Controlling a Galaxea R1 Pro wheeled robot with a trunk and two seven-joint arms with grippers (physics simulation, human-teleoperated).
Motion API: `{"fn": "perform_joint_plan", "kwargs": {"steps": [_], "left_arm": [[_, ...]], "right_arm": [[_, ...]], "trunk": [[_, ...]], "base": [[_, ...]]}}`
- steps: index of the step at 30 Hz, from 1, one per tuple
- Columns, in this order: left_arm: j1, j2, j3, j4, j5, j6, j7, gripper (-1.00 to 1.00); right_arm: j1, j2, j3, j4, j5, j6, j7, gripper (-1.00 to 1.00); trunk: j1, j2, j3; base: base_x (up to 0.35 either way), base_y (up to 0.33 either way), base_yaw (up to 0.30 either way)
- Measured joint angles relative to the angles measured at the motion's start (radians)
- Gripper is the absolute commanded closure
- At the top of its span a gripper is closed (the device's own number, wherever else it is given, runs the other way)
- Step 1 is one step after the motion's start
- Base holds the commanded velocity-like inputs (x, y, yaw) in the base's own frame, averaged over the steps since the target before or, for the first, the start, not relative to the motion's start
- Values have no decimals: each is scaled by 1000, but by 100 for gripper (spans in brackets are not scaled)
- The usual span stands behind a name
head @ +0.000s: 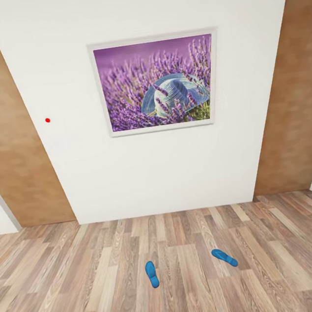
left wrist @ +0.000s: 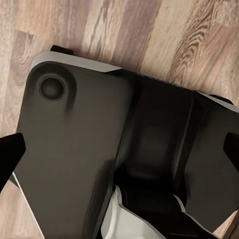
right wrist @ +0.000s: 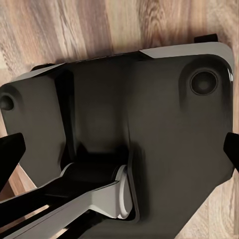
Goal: In the bedroom, move the book from the bed onto either nightstand, and place the two sandals side by side next to the bed.
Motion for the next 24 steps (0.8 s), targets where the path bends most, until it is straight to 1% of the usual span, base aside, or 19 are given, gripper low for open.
{"fn": "perform_joint_plan", "kwargs": {"steps": [24], "left_arm": [[0, 7, 1, 0, 0, 0, 0, -100]], "right_arm": [[0, 3, 0, 0, 0, 1, 0, -100]], "trunk": [[0, 0, 0]], "base": [[157, -2, 0]]}}
